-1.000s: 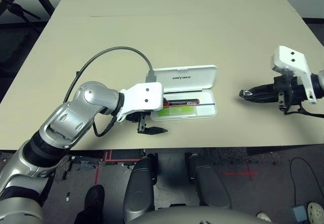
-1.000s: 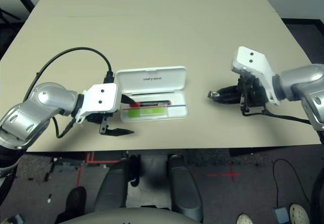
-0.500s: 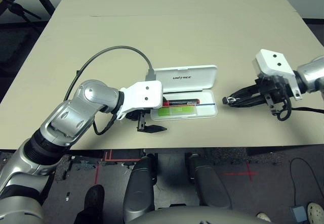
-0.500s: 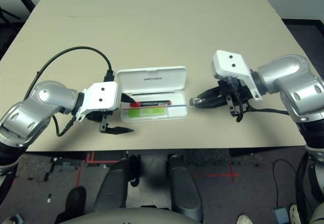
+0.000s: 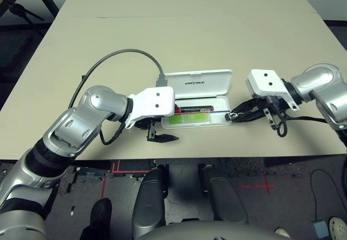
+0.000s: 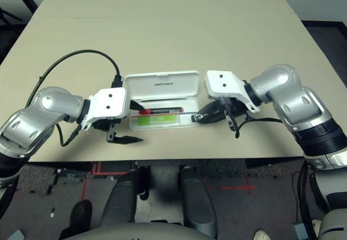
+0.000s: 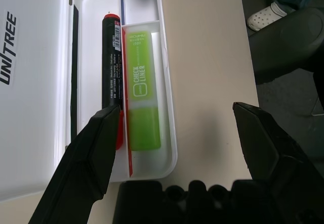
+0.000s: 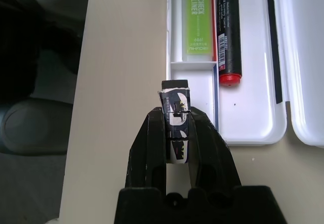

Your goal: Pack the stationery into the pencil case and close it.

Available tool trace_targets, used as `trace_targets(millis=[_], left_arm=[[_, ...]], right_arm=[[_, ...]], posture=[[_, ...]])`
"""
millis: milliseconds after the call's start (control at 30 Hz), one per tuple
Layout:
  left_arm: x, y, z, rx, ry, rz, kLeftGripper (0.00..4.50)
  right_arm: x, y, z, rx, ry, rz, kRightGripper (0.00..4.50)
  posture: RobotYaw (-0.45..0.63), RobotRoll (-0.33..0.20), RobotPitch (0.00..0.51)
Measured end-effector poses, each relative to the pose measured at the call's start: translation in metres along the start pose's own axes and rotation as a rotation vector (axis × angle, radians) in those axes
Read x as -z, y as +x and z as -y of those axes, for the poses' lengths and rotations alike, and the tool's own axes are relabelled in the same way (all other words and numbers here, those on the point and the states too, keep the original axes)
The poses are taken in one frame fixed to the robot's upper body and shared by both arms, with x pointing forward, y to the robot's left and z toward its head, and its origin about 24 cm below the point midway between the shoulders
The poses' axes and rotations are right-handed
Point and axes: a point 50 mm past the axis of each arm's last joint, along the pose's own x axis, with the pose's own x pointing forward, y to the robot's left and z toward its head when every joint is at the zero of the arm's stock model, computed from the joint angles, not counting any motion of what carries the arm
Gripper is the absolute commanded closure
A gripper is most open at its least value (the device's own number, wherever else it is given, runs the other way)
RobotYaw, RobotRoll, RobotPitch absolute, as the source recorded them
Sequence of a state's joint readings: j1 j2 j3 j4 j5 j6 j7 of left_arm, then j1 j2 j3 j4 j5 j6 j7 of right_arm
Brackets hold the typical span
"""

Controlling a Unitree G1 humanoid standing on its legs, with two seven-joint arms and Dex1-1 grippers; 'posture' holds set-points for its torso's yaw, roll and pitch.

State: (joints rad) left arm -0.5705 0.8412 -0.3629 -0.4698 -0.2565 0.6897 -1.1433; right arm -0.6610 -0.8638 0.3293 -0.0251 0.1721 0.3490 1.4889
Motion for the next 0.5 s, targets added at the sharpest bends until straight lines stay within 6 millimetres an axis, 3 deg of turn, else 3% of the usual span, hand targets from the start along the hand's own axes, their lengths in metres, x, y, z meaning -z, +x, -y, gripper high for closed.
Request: trace_targets(millis=[400, 500], left_arm=[[-0.003, 0.000, 0.002, 0.000, 0.012, 0.001, 0.00], [-0.003, 0.000, 0.002, -0.004, 0.009, 0.000, 0.00]], right_arm=[[0.002, 0.021, 0.007, 0.018, -0.030, 0.026, 4.18], [0.002, 0.022, 0.007, 0.018, -0.042, 0.030, 3.18]], posture=[[0.05, 0.000, 0.215], [0.05, 0.000, 0.215]])
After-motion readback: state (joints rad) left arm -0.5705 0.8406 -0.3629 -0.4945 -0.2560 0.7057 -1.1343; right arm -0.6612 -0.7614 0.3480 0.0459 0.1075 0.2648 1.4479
